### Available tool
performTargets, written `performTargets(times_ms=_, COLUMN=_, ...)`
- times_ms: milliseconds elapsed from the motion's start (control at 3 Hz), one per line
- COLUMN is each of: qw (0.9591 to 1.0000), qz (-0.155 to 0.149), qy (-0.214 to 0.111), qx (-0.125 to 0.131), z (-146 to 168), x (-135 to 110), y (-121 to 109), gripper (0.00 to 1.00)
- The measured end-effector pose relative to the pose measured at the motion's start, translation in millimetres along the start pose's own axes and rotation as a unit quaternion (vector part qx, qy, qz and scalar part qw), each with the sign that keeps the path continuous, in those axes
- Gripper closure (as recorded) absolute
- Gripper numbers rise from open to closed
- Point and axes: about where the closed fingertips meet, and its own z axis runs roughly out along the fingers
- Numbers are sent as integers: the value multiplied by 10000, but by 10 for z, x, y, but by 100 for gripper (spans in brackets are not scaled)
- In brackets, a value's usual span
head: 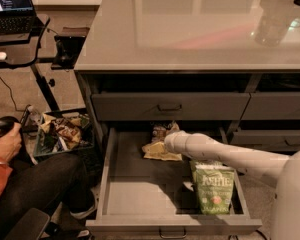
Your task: Pick brown chip bag from middle drawer and place on counter
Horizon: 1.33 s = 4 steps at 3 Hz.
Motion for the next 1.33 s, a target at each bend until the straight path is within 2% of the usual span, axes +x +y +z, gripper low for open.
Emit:
performTargets(times_ms=667, qw=9994, qz=4, qy=59, qx=346, z=379, x=150, y=-205, gripper=0)
performTargets(times_ms=1333, qw=9972, qz=45, qy=239, qx=712, z=509, x=368, y=-425, gripper=0)
